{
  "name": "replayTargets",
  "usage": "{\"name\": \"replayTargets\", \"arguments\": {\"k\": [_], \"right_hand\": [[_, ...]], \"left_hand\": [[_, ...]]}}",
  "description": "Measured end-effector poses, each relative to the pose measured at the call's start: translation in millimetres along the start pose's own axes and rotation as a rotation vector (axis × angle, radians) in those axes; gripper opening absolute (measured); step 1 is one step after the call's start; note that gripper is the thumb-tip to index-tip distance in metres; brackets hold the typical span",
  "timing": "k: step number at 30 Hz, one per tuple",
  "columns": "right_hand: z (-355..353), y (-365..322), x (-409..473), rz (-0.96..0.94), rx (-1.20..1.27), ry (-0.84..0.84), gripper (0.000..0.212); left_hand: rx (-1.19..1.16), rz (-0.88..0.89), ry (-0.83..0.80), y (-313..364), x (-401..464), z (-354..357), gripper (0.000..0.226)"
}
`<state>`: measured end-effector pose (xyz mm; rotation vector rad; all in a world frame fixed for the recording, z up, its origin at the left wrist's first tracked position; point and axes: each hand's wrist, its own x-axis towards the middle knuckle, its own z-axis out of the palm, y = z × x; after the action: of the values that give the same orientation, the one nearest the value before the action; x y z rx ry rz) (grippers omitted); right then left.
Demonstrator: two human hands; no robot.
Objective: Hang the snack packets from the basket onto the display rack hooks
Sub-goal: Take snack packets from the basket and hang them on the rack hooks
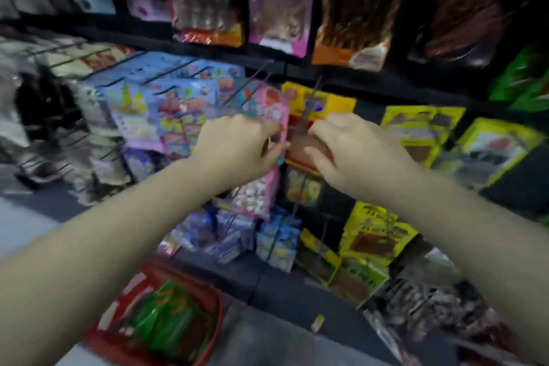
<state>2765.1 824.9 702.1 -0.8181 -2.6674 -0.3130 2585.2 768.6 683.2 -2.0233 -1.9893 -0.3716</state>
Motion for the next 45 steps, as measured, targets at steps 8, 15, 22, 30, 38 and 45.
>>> {"name": "replayTargets", "arguments": {"k": [8,15,22,30,38,45], "right_hand": [[198,-163,41,-0.084,0.288,-0.528,0.031],[429,-263,19,-0.134,0.353,-0.917,0.027],[656,-312,-19,-0.051,0.268,-1.139,0.024],[867,-372,-74,0.134,0.267,-1.248,0.051],[918,-373,-72,0.498,0.571,-1.035,0.061],[836,-361,-30,0.487,0.970,-0.920,0.042]], "left_hand": [[-0.151,-0.518,-0.434,-150,-189,148,0.031],[-0.415,-1.154,-0.678,-194,-334,349,0.029],[-0.793,-1.749,-0.585,-209,-412,561,0.023],[-1.186,-2.213,-0.389,-205,-479,731,0.028],[-1.010,-2.445,-0.115,-210,-484,776,0.037],[-0.893,-2.103,0.199,-250,-459,683,0.029]]}}
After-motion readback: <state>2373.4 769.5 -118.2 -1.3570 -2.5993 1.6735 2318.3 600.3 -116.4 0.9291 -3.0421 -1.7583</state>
